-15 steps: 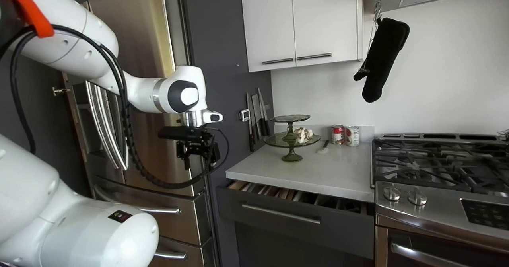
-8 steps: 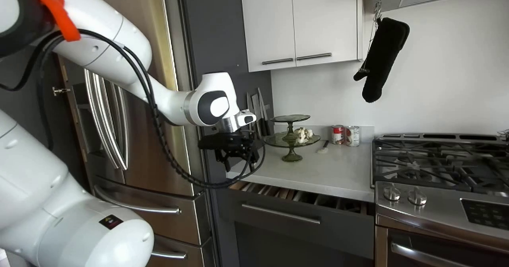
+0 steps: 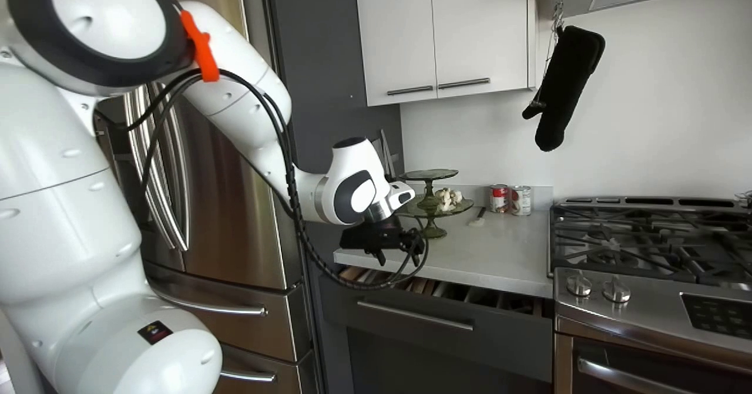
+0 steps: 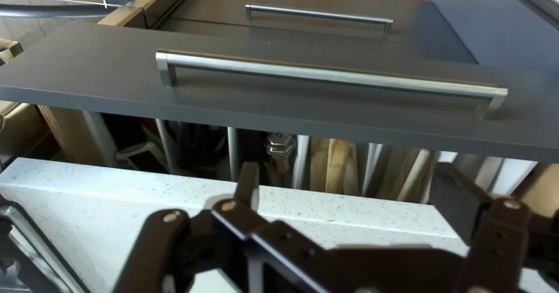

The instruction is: Pull the drawer open

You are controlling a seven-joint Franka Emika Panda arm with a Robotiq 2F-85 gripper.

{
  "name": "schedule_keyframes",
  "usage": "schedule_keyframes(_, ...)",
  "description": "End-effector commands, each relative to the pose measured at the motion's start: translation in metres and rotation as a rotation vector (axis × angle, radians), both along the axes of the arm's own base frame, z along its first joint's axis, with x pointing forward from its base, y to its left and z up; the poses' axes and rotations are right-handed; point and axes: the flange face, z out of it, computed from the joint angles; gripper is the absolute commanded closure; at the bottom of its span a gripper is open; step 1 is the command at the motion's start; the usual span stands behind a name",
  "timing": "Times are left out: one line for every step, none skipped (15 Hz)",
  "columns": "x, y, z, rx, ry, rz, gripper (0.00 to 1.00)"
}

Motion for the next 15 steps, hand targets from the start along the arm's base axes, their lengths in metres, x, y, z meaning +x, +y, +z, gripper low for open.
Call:
schedule_keyframes(0.007,-0.005,-0.008,-0.003,-0.005,-0.007,0.0)
schedule_keyframes(0.013,-0.009,-0.016,-0.007,-0.004,-0.009,0.0)
schedule_keyframes(0.017,-0.011,-0.022,-0.008,-0.001,-0.01,0.0)
schedule_keyframes(0.021,-0.012,-0.025,-0.01,0.002,-0.011,0.0)
schedule_keyframes(0.023,-0.013,-0.026,-0.01,0.003,-0.011,0.0)
schedule_keyframes(0.024,-0.013,-0.026,-0.011,0.002,-0.011,0.0)
schedule_keyframes(0.024,-0.013,-0.025,-0.011,0.0,-0.011,0.0)
schedule_keyframes(0.024,-0.013,-0.025,-0.011,0.0,-0.011,0.0)
schedule_keyframes(0.031,-0.017,-0.029,-0.011,0.001,-0.029,0.0)
schedule_keyframes(0.034,-0.018,-0.033,0.003,0.027,-0.036,0.0)
schedule_keyframes(0.039,-0.021,-0.035,0.008,0.019,-0.049,0.0)
schedule_keyframes(0.043,-0.023,-0.038,0.015,0.021,-0.056,0.0)
schedule_keyframes(0.046,-0.026,-0.04,0.015,0.015,-0.066,0.0)
schedule_keyframes(0.05,-0.029,-0.043,0.023,0.024,-0.075,0.0)
schedule_keyframes(0.055,-0.033,-0.045,0.028,0.018,-0.085,0.0)
